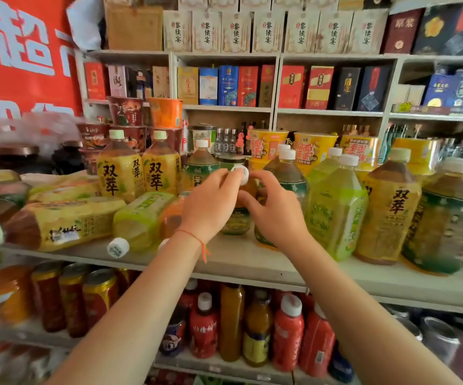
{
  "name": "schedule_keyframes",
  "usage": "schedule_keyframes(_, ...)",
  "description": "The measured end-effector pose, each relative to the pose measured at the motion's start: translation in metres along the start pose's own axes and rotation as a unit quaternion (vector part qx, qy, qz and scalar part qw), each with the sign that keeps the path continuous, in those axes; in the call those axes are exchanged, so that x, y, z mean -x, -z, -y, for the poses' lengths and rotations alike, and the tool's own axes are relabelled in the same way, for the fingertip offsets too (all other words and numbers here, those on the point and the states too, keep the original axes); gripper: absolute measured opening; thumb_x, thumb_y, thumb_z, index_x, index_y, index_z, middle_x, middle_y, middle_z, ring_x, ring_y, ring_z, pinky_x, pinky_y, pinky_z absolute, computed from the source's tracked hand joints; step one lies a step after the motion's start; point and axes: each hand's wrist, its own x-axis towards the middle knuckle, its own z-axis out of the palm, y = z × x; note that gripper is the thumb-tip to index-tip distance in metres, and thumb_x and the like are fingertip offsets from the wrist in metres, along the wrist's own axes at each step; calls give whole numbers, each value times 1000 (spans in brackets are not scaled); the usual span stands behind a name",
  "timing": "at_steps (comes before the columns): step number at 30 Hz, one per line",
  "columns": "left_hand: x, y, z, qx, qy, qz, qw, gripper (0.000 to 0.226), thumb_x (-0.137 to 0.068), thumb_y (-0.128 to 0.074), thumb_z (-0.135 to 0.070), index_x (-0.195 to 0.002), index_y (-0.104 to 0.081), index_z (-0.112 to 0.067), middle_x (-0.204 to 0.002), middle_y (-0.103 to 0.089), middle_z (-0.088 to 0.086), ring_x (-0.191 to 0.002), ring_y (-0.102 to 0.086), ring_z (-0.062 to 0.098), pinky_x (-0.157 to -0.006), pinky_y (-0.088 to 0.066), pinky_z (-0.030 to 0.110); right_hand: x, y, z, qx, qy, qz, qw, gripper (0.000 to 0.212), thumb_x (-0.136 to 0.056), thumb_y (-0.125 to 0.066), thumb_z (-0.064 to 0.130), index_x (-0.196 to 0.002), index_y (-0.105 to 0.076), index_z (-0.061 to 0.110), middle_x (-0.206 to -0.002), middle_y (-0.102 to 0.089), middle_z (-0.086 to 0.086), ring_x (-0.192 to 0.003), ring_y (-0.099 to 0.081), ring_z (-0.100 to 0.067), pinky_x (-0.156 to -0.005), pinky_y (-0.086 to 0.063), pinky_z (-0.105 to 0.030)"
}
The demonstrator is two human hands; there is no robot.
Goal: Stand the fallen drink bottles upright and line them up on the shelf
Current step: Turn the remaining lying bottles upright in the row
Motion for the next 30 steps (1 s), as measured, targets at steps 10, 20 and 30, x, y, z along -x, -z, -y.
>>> schedule_keyframes(10, -71, 24, 29, -159, -69, 119, 978, 60, -93, -39, -42, -153, -34, -41, -129, -64, 7, -120, -55, 34, -100, -47, 45, -46, -45, 28, 208, -57, -79, 973, 39, -105, -43, 43, -132, -55, 18, -111, -65, -8, -95, -64, -27, -68, -44, -33)
schedule_keyframes(20, -106, 10, 44, -68, -56, 247, 965, 58, -99, -44, -42, -155, -27, -43, -152, -47, -1, -136, -45, 27, -97, -32, 31, -64, -54, 27, 340, -99, -45, 934, 38, -107, -36, 40, -125, -51, 10, -121, -65, -9, -100, -69, -27, -65, -48, -32)
schedule_keyframes(30, -76, 49, 69, -248, -89, 145, 954, 52, -97, -48, -35, -148, -45, -26, -143, -54, 9, -132, -47, 30, -108, -42, 46, -34, -70, 15, 145, 23, 67, 987, 38, -96, -56, 16, -133, -54, 22, -120, -53, -2, -94, -61, -23, -79, -56, -39)
